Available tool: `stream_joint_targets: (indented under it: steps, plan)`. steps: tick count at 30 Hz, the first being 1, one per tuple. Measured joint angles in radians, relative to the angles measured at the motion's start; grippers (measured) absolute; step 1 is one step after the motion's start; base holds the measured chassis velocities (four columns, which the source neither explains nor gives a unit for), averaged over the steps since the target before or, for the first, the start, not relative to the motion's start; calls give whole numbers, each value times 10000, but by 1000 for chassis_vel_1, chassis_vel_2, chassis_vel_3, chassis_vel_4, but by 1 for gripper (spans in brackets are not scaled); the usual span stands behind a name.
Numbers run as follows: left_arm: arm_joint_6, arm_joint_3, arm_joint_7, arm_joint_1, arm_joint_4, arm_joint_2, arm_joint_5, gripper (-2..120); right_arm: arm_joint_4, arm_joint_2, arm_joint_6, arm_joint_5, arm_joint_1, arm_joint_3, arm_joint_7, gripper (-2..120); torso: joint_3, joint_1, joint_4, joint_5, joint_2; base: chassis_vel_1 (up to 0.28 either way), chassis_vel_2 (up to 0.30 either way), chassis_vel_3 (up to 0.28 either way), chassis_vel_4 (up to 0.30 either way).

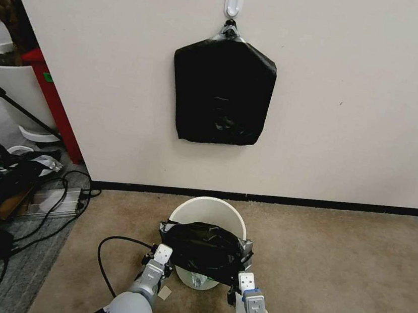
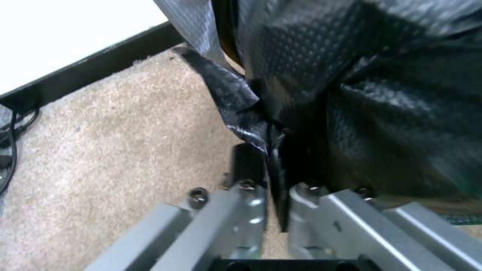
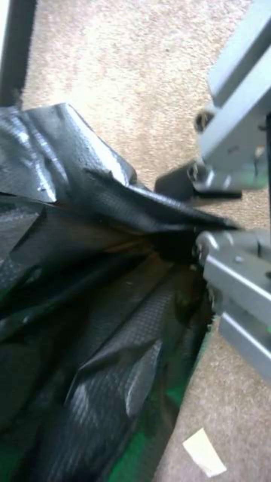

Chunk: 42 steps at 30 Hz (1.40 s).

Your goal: Place a trash bag onto the trash bin.

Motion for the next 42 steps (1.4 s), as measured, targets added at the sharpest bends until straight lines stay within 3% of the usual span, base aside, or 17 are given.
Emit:
stream_joint_targets:
  steps: [9,13,17,20,23,26,31,34,35,38,42]
  plan:
    - [1130,-809,171,825,-1306,554,-299,36,1430,-568,423,473,-959,2,427,41,-1,0,0,-1,0,0,0,0,0]
    - [1383,-1225,252,1461,-2152,1040,-413,55,2369,-992,685,498,-1720,105,563,62,-1,0,0,-1,0,0,0,0,0]
    - [1390,-1563,294,1869,-2624,1302,-456,65,2695,-1170,936,248,-2119,232,579,70,0,0,0,-2,0,0,0,0,0]
    - [1246,-2306,492,2563,-3430,1606,-500,80,3161,-1346,1992,-354,-2636,563,436,85,-1,0,0,-1,0,0,0,0,0]
    - [820,-2847,703,2803,-3925,1511,-481,89,3400,-1252,2744,-737,-2491,1014,-10,96,-1,0,-1,0,0,0,0,0,0]
    - [336,-3232,943,2781,-4127,1216,-312,97,3501,-1063,2978,-718,-1942,1502,-546,99,-1,0,-1,1,0,0,0,0,0]
    - [-445,-3788,1440,2217,-3884,188,640,100,3026,-642,1849,835,-16,2161,-1769,100,0,0,-2,0,0,0,0,0,0]
    - [-587,-3939,1556,2097,-3729,-679,992,100,1350,-531,250,1131,1950,2265,-3151,100,2,-1,3,2,-1,0,0,0,0]
    - [-587,-3939,1556,2097,-3729,-679,992,100,1350,-531,250,1131,1950,2265,-3151,100,2,-1,3,2,-1,0,0,0,0]
    - [-779,-3744,1594,2709,-3705,-1193,1439,100,18,-649,-1133,1646,3280,2044,-4146,96,2,-1,1,0,-2,0,0,0,0]
    - [-1020,-3846,1603,3095,-3678,-1712,1645,100,-1190,-627,-2117,1860,4439,1766,-4882,97,2,-1,2,0,-3,0,0,0,0]
